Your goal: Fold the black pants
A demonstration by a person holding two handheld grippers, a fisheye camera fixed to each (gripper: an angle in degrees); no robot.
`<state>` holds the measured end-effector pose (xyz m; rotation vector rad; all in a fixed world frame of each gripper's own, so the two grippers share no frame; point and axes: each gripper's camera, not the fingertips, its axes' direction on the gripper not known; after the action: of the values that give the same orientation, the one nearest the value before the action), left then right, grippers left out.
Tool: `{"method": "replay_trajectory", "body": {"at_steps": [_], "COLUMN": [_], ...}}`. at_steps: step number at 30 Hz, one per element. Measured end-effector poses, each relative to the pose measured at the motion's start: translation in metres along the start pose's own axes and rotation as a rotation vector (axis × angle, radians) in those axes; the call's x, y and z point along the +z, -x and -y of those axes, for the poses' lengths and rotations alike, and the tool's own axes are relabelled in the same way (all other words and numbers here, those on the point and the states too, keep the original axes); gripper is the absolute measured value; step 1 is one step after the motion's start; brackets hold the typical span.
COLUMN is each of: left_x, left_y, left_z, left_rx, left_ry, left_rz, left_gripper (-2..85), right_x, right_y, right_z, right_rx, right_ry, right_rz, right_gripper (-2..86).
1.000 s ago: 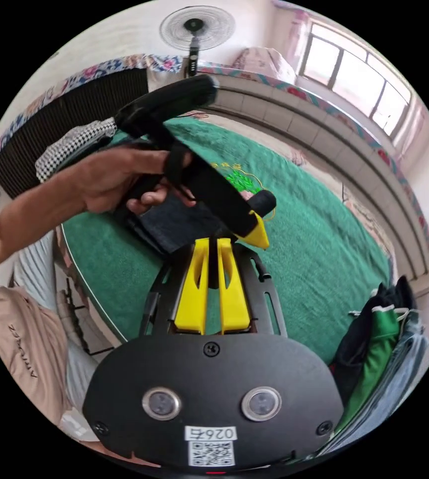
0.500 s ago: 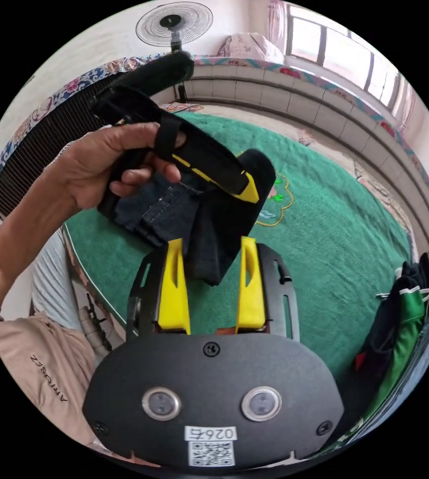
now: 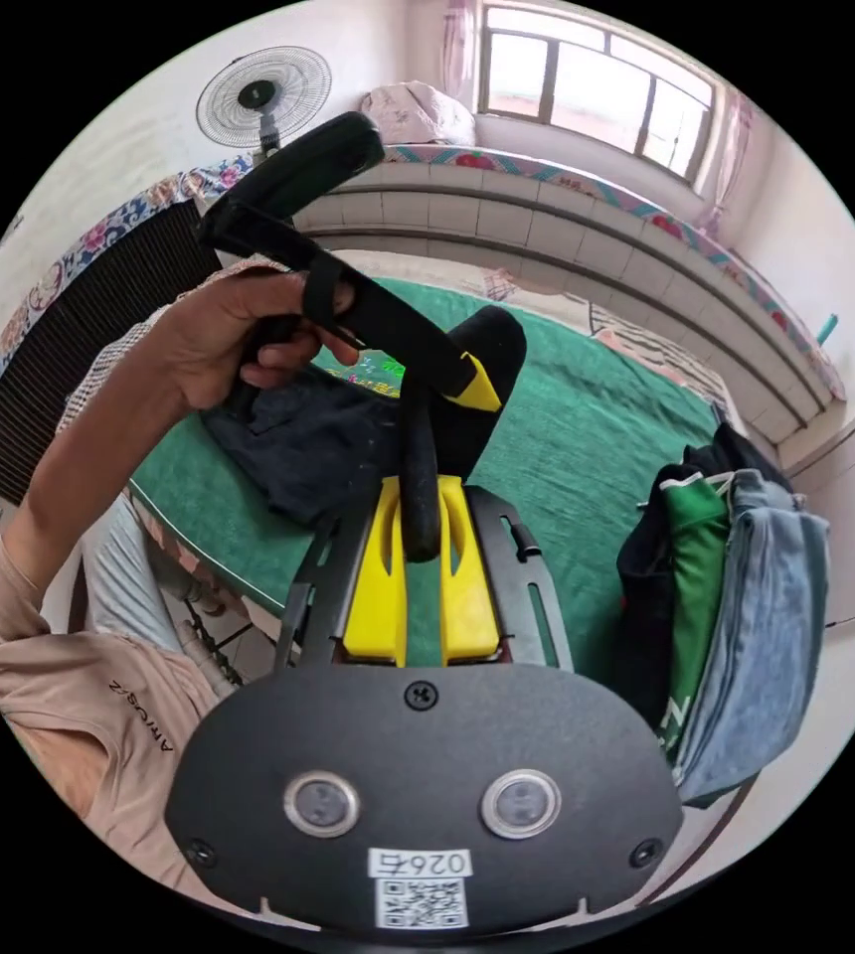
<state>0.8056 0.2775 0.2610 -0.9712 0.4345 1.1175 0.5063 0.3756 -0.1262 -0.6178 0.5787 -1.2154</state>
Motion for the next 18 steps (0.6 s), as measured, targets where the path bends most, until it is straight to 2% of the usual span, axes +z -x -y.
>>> {"method": "replay_trajectory", "body": {"at_steps": [5, 8, 11, 15, 18], "left_x": [-0.067, -0.108, -0.139, -0.156, -0.153], "left_y": [0.066, 0.117, 0.176, 0.249, 0.298], "left_z": [-0.091, -0.158, -0.226, -0.303, -0.347], "left_rx": [-0.06, -0.152, -0.279, -0.455, -0.536], "left_ry": [-0.052, -0.096, -0.095, -0.078, -0.063], "left_rz": [-0.062, -0.03, 0.026, 0.079, 0.068], "left_gripper": [5.5, 5.0, 4.4, 3.8, 3.6], "right_x": [0.017, 0.043, 0.078, 0.125, 0.15], "right_y": [0.06, 0.092, 0.112, 0.098, 0.06], "right_z": [0.035, 0.063, 0.089, 0.118, 0.115], "right_rx": [-0.178, -0.254, -0.296, -0.324, -0.286], "right_ry": [-0.02, -0.056, -0.091, 0.039, 0.114], "right_rz": [-0.009, 0.066, 0.232, 0.533, 0.51], "right_gripper": [0.6, 1.2, 2.5, 3.0, 1.0]}}
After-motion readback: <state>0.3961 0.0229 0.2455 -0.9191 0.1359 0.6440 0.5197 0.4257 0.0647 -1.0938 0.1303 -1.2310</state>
